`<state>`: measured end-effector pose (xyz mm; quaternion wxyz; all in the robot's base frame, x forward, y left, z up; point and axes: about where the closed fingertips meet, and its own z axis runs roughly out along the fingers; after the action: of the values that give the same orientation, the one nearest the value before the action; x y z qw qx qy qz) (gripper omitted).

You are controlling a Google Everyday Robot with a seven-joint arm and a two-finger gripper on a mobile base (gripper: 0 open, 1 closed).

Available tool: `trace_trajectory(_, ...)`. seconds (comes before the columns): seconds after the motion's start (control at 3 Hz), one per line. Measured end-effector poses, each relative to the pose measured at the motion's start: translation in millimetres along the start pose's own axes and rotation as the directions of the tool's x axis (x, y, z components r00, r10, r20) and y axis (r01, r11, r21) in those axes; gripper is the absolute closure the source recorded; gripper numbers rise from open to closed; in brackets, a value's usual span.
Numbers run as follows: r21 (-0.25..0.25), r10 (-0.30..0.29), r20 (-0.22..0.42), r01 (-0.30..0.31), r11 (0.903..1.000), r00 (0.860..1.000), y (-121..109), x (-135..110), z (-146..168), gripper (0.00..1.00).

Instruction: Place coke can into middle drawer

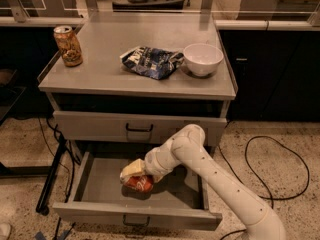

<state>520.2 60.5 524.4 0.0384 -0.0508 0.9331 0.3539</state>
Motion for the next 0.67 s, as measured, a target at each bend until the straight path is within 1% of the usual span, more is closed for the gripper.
trace_trajectory(0.33,0.035,0.034,-0.011,-0.033,0.9988,0.999,-11.8,1.4,10.3,1.0)
trace_trajectory(0.67,0.059,0.072,-0.017,-0.071,0.9957,0.997,-23.5,8.6,19.6,1.0)
